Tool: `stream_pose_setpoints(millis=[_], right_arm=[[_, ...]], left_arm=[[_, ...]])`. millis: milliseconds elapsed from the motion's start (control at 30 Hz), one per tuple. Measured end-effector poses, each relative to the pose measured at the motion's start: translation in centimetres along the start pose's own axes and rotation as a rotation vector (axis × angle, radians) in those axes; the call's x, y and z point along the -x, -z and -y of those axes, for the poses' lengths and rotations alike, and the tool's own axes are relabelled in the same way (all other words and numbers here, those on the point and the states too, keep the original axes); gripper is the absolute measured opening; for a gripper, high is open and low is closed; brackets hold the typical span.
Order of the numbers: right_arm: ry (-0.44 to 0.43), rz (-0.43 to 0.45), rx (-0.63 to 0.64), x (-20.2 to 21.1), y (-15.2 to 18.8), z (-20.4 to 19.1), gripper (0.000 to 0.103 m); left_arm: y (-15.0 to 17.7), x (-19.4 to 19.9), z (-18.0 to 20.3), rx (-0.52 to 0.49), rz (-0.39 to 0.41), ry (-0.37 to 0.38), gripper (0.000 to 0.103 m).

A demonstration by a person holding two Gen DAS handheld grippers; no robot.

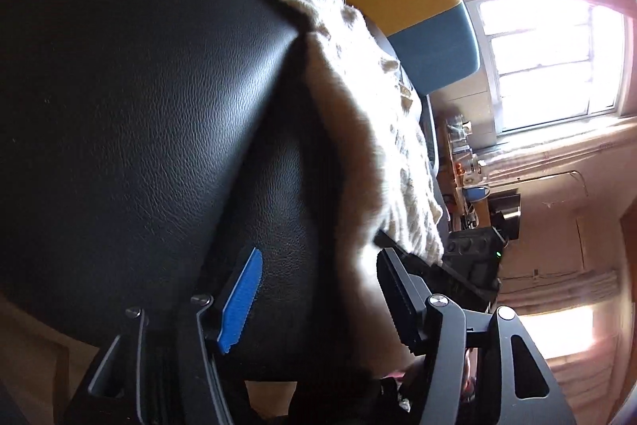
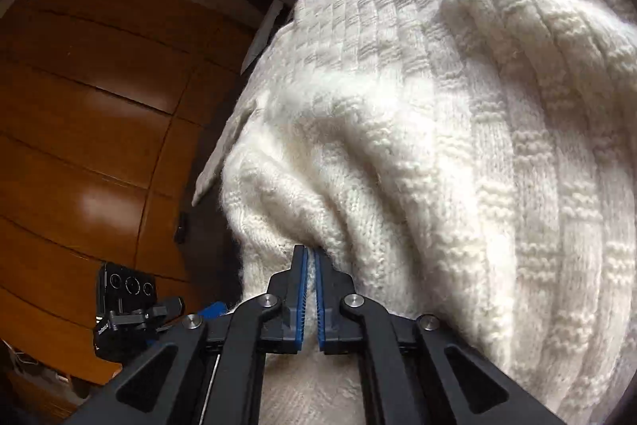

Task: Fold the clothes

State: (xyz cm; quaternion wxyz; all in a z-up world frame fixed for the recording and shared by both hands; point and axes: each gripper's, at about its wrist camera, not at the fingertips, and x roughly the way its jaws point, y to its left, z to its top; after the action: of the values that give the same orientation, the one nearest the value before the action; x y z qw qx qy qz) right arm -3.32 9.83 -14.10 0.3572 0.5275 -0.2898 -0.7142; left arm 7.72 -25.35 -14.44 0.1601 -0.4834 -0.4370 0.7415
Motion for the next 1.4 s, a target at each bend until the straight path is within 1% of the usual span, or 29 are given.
stream_pose_setpoints(millis=[100,233,267,333,367,400,467,533,567,600,633,667,700,733,767,833,900,933,1000,1100,1133,1200,1233,1300,1333,1367,1400], right_arm=[[-0.032,0.004,-0.037,0.7,0.0,0.8,0.001],[-0.167,0.016,-0.163,1.0,0.0,2.7,0.000],[-0.197,0.021,-0.198,1.3,0.1,3.1,0.000],[-0.227,0.023,-0.235,1.7,0.5,3.5,0.000],[-0.216,0.019,-0.226,1.7,0.6,3.4,0.000],[-0.203,0.014,-0.215,1.7,0.7,3.2,0.000],[-0.168,0.005,-0.180,1.6,0.9,2.5,0.000],[-0.127,-0.004,-0.141,1.8,1.1,1.5,0.008],[-0.099,-0.007,-0.115,2.1,1.2,0.9,0.012],[-0.072,-0.012,-0.087,2.5,1.4,0.3,0.022],[-0.044,-0.019,-0.057,2.9,1.8,-0.5,0.026],[-0.006,-0.027,-0.019,3.4,2.2,-1.2,0.027],[0.047,-0.034,0.035,3.9,2.7,-1.9,0.032],[0.081,-0.034,0.099,4.5,3.3,-2.7,0.035],[0.101,-0.028,0.153,5.0,4.0,-3.5,0.035],[0.130,-0.002,0.239,6.1,5.3,-5.0,0.041],[0.147,0.050,0.302,7.3,6.3,-6.5,0.043],[0.154,0.063,0.320,7.4,6.4,-7.0,0.048],[0.179,0.061,0.354,6.6,6.0,-8.0,0.053],[0.283,0.053,0.380,4.5,5.0,-7.6,0.053],[0.312,0.057,0.366,4.0,4.6,-6.9,0.053],[0.333,0.081,0.265,3.8,3.5,-4.3,0.051],[0.307,0.093,0.202,4.1,3.0,-2.9,0.051],[0.130,0.116,0.028,5.5,2.4,0.2,0.047],[0.043,0.128,-0.061,6.1,2.3,2.0,0.038],[-0.027,0.140,-0.139,6.7,2.4,3.6,0.031],[-0.092,0.147,-0.207,7.0,2.4,5.1,0.020]], left_arm=[[0.1,-1.1,0.2,0.021,-0.013,0.046,0.062],[-0.3,-2.6,1.0,0.074,-0.036,0.146,0.062],[-0.3,-3.2,1.3,0.087,-0.045,0.160,0.063],[-0.3,-4.9,1.7,0.120,-0.076,0.177,0.068],[-0.3,-5.7,2.0,0.128,-0.085,0.173,0.071],[-0.4,-6.2,2.5,0.124,-0.085,0.161,0.071],[-0.4,-7.2,3.6,0.102,-0.102,0.165,0.073],[-0.4,-7.6,4.3,0.082,-0.098,0.134,0.071],[-0.3,-7.8,4.7,0.074,-0.093,0.112,0.060],[-0.3,-7.9,5.0,0.065,-0.087,0.090,0.034],[-0.3,-7.9,5.2,0.061,-0.082,0.080,0.019],[-0.4,-7.8,5.3,0.061,-0.076,0.080,0.012],[-0.5,-7.5,5.6,0.050,-0.066,0.084,0.012],[-0.5,-7.1,6.0,0.030,-0.051,0.090,0.012],[-0.7,-7.1,6.5,0.011,-0.049,0.089,0.012],[-1.1,-7.8,7.9,-0.029,-0.069,0.073,0.012],[-1.5,-8.5,9.3,-0.068,-0.088,0.057,0.012],[-1.7,-8.8,10.0,-0.087,-0.097,0.049,0.012],[-2.1,-9.4,11.4,-0.126,-0.116,0.032,0.012],[-2.6,-10.7,13.4,-0.183,-0.146,0.005,0.012],[-2.8,-11.5,13.9,-0.199,-0.157,-0.009,0.012],[-3.0,-13.2,14.6,-0.214,-0.199,-0.009,0.012],[-3.0,-14.0,14.7,-0.209,-0.221,-0.005,0.012],[-3.0,-14.3,14.7,-0.167,-0.231,0.046,0.014],[-3.2,-13.8,14.4,-0.146,-0.217,0.075,0.016],[-3.5,-12.7,13.9,-0.126,-0.189,0.102,0.023],[-3.8,-11.7,13.1,-0.102,-0.162,0.114,0.036]])
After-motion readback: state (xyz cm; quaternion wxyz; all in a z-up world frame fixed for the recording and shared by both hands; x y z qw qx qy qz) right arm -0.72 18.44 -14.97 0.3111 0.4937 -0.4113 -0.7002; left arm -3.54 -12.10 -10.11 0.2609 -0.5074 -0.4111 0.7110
